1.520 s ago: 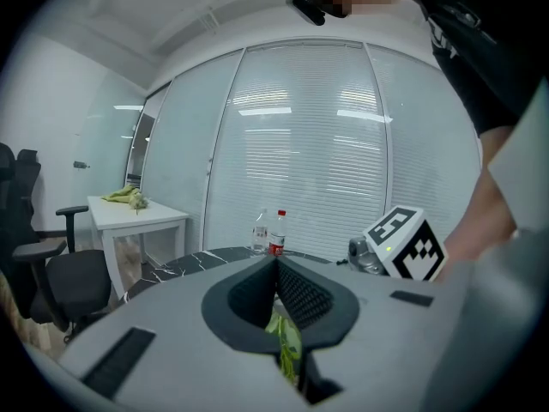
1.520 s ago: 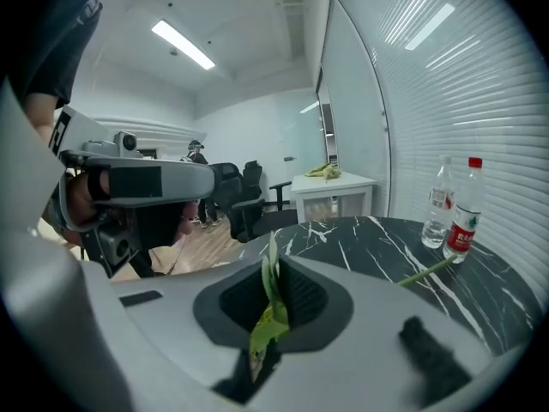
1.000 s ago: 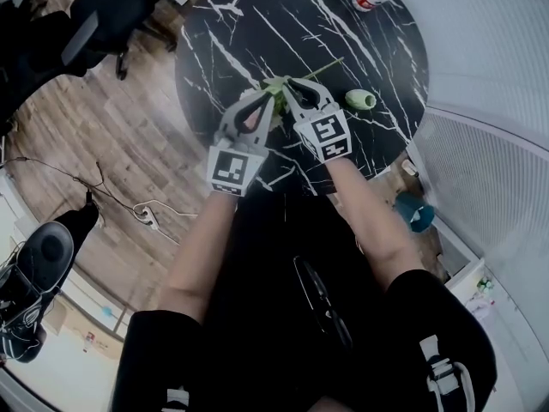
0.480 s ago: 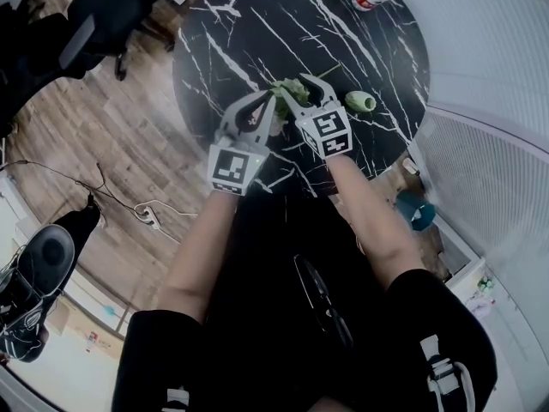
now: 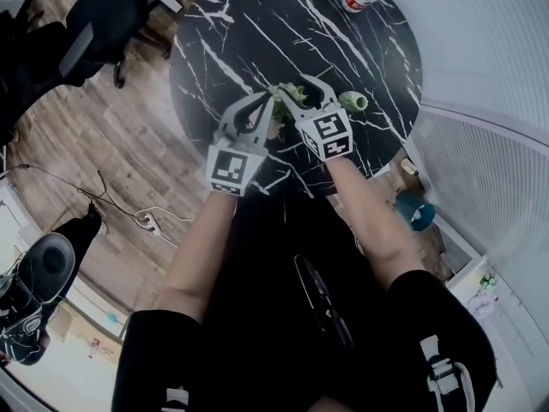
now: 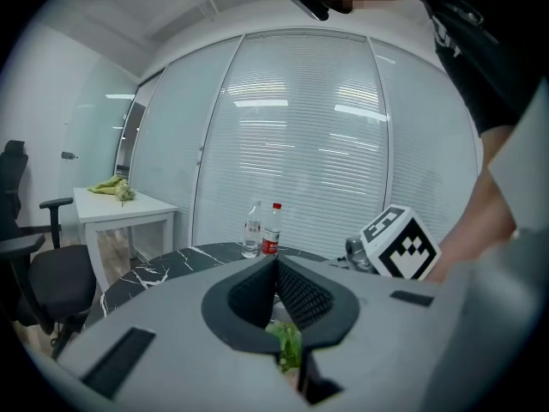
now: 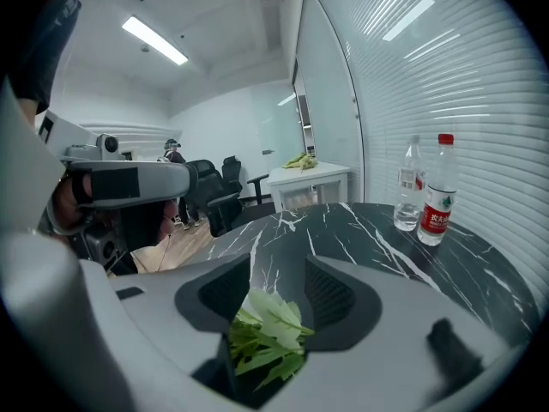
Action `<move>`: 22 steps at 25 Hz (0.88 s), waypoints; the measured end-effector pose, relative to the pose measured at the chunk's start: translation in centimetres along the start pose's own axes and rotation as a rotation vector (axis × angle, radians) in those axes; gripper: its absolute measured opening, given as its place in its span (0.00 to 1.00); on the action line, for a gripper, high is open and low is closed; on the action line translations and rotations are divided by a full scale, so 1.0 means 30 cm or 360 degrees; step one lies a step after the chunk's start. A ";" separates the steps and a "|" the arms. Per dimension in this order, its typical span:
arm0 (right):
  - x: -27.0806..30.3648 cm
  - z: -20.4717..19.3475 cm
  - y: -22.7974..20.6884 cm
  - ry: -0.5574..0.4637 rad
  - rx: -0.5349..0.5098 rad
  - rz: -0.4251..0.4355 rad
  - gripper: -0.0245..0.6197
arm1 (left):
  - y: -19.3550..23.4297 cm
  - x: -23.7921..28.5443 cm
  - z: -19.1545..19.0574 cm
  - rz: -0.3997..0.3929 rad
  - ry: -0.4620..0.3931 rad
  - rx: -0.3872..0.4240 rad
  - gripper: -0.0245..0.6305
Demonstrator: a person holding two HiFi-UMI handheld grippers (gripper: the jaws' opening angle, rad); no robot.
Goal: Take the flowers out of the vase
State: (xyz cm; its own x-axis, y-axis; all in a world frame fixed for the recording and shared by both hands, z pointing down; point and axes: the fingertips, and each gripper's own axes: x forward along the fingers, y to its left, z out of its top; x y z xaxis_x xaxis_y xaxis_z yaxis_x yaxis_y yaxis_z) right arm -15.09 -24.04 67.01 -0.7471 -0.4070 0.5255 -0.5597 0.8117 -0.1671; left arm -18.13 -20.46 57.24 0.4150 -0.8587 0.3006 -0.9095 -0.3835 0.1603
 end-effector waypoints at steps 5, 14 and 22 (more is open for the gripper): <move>-0.074 0.046 0.002 -0.0055 -0.0001 -0.0019 0.35 | -0.034 -0.006 0.039 -0.0015 -0.0014 0.0043 0.06; -0.292 0.135 0.018 -0.0213 0.0004 -0.0086 0.34 | -0.143 -0.038 0.125 -0.0099 -0.0065 0.0101 0.06; -0.478 0.205 0.044 -0.0318 -0.0027 -0.0137 0.34 | -0.260 -0.087 0.194 -0.0173 -0.0087 0.0166 0.06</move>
State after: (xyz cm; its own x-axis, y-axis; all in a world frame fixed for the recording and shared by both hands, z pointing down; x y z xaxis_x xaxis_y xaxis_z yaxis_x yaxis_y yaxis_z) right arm -7.30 -19.72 54.14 -0.7542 -0.5485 0.3610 -0.6195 0.7766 -0.1141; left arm -12.24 -17.22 49.74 0.5120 -0.8263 0.2348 -0.8578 -0.5061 0.0897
